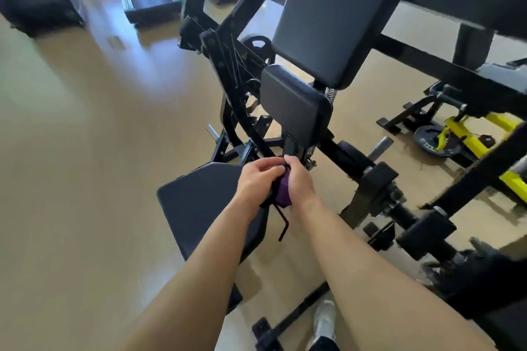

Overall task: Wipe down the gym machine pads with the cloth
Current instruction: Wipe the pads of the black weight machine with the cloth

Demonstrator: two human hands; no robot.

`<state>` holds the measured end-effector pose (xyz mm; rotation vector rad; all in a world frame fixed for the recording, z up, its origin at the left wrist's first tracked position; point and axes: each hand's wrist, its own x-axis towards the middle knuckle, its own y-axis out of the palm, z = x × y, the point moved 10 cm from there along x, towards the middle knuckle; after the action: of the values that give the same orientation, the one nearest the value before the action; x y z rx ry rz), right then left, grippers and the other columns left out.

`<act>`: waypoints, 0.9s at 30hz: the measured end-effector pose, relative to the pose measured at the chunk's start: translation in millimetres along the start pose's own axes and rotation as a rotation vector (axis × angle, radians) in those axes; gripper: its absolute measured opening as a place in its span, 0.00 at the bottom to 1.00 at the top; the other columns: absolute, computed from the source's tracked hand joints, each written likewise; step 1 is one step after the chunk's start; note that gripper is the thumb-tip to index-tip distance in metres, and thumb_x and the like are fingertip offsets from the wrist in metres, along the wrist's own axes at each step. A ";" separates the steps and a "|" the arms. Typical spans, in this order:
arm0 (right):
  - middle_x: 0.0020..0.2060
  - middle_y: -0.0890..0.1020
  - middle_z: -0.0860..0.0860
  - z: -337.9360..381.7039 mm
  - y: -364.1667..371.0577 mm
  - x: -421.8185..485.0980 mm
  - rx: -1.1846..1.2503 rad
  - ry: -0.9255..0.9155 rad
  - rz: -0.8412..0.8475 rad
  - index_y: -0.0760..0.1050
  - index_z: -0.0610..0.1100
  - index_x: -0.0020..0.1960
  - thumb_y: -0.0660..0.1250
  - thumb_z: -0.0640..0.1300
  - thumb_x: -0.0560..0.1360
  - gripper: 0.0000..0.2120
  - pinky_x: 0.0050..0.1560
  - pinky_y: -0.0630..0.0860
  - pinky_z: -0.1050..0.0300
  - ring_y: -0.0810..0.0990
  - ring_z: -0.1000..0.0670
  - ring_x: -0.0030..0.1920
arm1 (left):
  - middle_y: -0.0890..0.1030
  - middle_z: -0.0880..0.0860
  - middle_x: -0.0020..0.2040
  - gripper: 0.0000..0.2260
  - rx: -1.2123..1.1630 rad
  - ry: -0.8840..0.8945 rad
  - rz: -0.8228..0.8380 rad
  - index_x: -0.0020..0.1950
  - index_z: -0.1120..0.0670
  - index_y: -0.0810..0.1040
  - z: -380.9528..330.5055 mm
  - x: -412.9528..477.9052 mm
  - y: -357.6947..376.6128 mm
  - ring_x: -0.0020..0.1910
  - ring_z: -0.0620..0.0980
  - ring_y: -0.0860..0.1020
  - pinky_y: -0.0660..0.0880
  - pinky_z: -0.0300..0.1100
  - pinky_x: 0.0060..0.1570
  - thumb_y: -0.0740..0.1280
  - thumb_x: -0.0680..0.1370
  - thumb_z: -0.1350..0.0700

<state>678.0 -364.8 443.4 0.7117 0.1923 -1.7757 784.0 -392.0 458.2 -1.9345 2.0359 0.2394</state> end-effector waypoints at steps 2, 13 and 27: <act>0.49 0.85 0.41 16.0 0.1 -23.4 -0.071 -0.065 -0.008 0.82 0.40 0.56 0.61 0.48 0.81 0.15 0.55 0.82 0.43 0.85 0.42 0.50 | 0.87 0.48 0.43 0.09 -0.017 0.030 0.050 0.50 0.46 0.87 -9.8 -17.7 -2.9 0.47 0.50 0.85 0.84 0.47 0.46 0.68 0.78 0.57; 0.41 0.82 0.45 44.2 -30.6 -117.7 -0.468 -0.184 -0.061 0.80 0.45 0.42 0.65 0.44 0.76 0.08 0.52 0.83 0.42 0.83 0.40 0.49 | 0.77 0.50 0.60 0.22 0.460 0.218 -0.004 0.73 0.46 0.70 -52.9 -105.3 4.5 0.41 0.46 0.82 0.79 0.38 0.41 0.67 0.78 0.51; 0.43 0.82 0.46 15.4 -164.9 -226.1 -0.440 -0.228 0.073 0.81 0.40 0.53 0.64 0.45 0.79 0.10 0.57 0.83 0.43 0.83 0.43 0.51 | 0.83 0.56 0.46 0.08 0.229 0.068 -0.247 0.45 0.52 0.79 -14.8 -256.7 65.0 0.46 0.55 0.84 0.85 0.52 0.43 0.68 0.77 0.48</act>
<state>557.5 -132.7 544.0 0.1971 0.3822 -1.6522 725.6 -151.6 553.7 -2.0432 1.7526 -0.1147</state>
